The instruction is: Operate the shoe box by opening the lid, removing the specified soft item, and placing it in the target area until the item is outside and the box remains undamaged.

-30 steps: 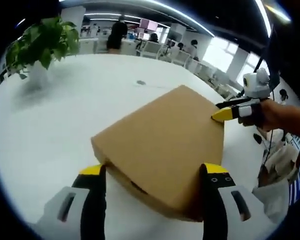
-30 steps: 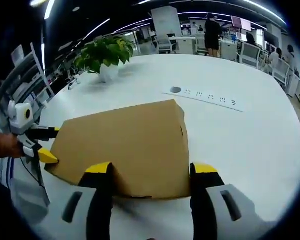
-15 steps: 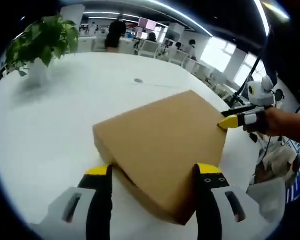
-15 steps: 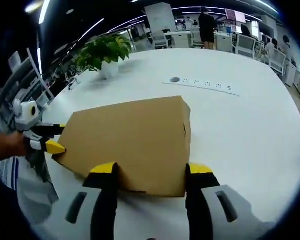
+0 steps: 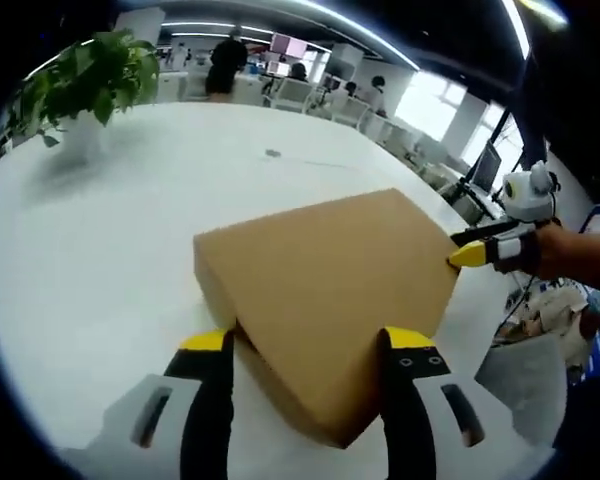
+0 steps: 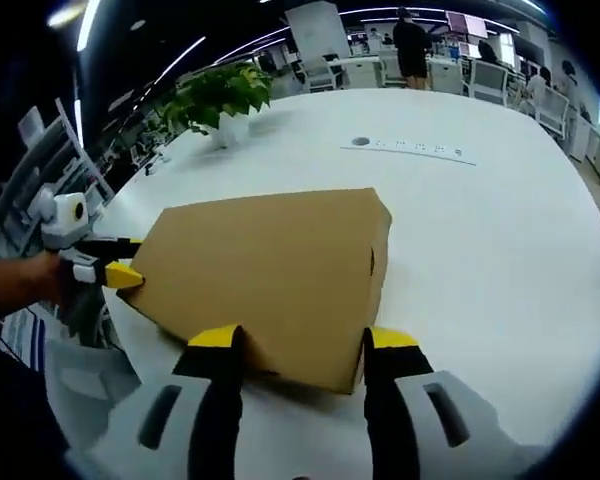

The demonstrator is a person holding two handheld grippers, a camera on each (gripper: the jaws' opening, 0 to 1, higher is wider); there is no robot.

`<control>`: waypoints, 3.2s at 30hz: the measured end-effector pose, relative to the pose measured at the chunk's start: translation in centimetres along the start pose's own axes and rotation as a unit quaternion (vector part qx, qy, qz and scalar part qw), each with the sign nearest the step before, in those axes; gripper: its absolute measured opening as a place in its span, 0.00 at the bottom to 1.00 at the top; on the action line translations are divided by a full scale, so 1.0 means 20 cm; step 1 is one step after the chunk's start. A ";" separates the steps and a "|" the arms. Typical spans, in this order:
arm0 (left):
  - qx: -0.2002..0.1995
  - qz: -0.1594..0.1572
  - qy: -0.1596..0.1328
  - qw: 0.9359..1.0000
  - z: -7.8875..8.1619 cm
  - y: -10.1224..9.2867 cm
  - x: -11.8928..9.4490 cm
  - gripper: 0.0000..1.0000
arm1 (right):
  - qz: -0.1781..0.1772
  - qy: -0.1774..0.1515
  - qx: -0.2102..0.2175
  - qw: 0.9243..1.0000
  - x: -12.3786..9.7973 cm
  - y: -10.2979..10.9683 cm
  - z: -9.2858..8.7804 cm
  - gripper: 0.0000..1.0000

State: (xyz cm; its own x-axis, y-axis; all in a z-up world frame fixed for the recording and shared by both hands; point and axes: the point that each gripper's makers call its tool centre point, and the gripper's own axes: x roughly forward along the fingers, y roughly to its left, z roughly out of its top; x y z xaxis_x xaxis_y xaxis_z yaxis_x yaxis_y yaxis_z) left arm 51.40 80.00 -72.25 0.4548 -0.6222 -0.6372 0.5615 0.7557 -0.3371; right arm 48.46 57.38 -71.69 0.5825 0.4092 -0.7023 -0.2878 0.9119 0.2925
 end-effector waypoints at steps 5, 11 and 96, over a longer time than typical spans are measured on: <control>-0.011 -0.001 -0.002 1.000 -0.05 0.00 -0.06 0.53 | 0.005 0.004 0.006 1.000 -0.04 0.06 -0.07 0.40; -0.013 -0.003 0.002 1.000 -0.11 -0.01 -0.13 0.51 | 0.004 0.006 0.014 1.000 -0.08 0.13 -0.14 0.39; 0.091 -0.023 -0.016 0.995 -0.17 -0.15 -0.48 0.61 | 0.030 -0.062 -0.149 0.986 -0.33 0.45 -0.18 0.51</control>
State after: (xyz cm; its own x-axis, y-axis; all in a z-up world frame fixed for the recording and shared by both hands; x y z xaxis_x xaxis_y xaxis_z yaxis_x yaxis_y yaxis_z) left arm 43.06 84.47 -67.48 0.4457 -0.6636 -0.6009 0.6971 0.6784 -0.2321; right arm 39.34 62.73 -66.83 0.6417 0.4791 -0.5989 -0.5236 0.8442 0.1143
